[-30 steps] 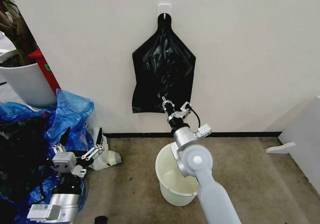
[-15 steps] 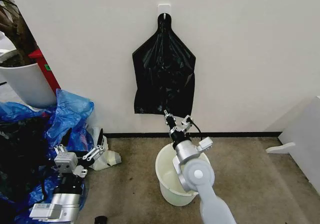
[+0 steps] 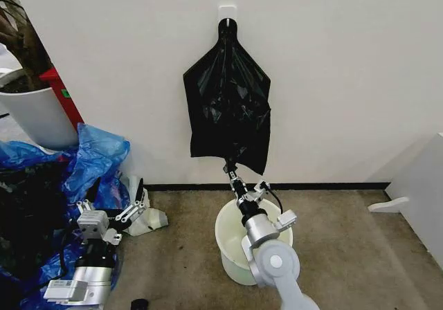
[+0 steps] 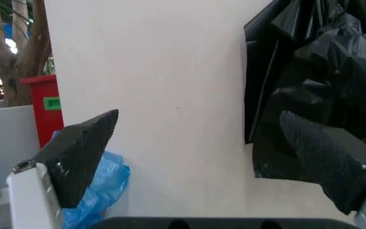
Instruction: Place the garbage bag over the trash bin.
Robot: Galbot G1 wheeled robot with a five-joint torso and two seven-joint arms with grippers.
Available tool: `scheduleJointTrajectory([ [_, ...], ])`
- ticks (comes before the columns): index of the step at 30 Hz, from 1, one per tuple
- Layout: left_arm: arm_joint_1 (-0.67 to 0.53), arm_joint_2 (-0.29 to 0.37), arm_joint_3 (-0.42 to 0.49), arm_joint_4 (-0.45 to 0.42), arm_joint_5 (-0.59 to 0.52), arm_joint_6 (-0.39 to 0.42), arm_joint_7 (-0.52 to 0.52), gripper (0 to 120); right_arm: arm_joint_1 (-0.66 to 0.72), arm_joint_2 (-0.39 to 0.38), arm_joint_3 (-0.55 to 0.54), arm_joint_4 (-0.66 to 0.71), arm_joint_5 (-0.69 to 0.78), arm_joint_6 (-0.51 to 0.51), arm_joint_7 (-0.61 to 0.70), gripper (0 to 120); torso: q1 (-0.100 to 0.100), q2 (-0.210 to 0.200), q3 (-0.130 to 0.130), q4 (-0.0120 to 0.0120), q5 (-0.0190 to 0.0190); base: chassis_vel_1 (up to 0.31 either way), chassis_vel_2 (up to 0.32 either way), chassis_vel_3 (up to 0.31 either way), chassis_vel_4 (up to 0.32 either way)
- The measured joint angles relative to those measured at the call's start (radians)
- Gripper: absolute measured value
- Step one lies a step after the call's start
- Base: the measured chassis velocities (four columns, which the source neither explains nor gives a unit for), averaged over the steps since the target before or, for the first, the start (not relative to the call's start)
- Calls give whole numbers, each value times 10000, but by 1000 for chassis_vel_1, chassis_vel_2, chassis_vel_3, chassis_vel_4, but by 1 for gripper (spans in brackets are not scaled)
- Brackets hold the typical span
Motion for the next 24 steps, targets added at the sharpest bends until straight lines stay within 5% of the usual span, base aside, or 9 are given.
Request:
scheduleJointTrajectory([
  [17,-157,527,-64,90,-221,144,-30,100,2336,-1005,383,-163,636,-425,472,0,1,0,2,2,1,0,0,0,0],
  [24,-393,1838,-211,3,-862,565,-305,100,3062,-1491,357,-274,374,-929,558,0,2,0,2,0,-1,0,0,0,0],
])
